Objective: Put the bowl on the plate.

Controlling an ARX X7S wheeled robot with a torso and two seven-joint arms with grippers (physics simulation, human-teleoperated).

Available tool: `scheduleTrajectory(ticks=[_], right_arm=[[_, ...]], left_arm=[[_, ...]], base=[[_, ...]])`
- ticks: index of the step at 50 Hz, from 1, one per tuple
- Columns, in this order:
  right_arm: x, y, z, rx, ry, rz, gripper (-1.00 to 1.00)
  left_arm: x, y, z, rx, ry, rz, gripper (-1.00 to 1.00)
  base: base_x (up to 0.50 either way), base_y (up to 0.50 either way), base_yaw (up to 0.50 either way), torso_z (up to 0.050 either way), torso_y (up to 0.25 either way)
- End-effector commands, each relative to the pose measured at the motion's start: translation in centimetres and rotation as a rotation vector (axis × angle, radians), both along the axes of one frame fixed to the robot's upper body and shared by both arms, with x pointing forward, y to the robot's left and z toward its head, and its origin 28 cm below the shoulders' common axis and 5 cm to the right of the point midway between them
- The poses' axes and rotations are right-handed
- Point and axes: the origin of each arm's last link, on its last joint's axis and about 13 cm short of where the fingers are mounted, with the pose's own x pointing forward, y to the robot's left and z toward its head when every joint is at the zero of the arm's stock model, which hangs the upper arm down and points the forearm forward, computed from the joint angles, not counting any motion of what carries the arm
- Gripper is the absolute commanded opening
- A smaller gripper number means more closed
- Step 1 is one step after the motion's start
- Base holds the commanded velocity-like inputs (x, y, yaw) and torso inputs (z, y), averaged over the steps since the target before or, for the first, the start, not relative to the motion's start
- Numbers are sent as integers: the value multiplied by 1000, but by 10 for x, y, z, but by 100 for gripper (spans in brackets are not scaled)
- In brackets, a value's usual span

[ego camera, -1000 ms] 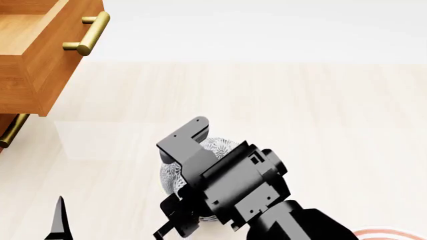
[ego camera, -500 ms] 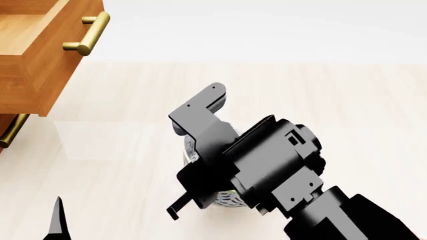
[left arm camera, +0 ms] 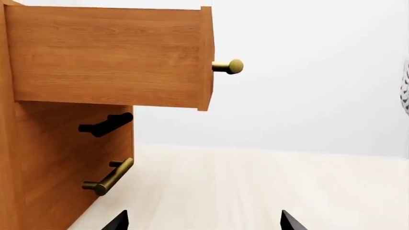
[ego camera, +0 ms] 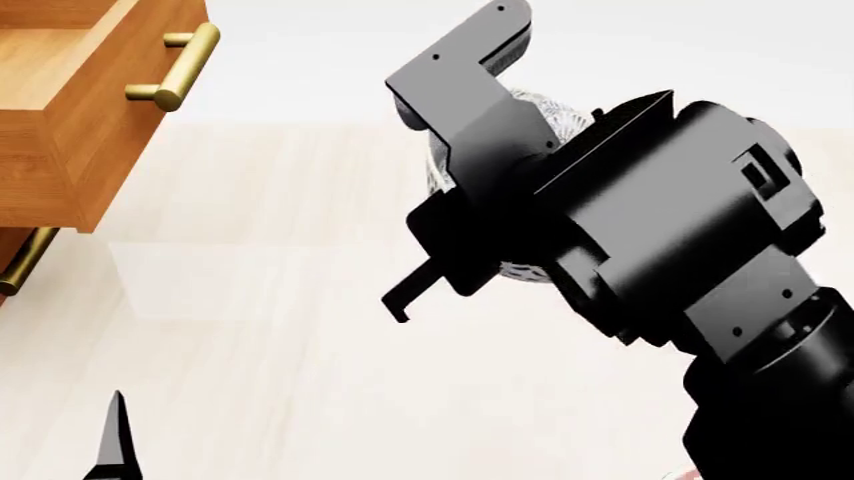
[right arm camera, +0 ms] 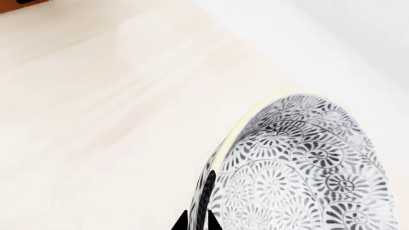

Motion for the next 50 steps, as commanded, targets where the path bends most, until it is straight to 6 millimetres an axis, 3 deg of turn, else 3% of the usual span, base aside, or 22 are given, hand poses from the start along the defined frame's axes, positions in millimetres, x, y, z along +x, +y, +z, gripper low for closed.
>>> scheduleTrajectory(ticks=[1, 25, 36, 50], right_arm=[[-20, -16, 34, -48, -87, -70, -100], [-57, -41, 67, -165, -87, -197, -100], [-77, -55, 65, -188, -27, -265, -100], [-96, -80, 47, -171, 45, -392, -100]], left_arm=[[1, 0, 1, -1, -1, -2, 100], [3, -1, -1, -8, 1, -7, 100], [5, -1, -2, -8, 7, -9, 100], [8, -1, -3, -8, 14, -7, 100]], base=[[0, 0, 0, 0, 15], [0, 0, 0, 0, 0], [0, 0, 0, 0, 0], [0, 0, 0, 0, 1]])
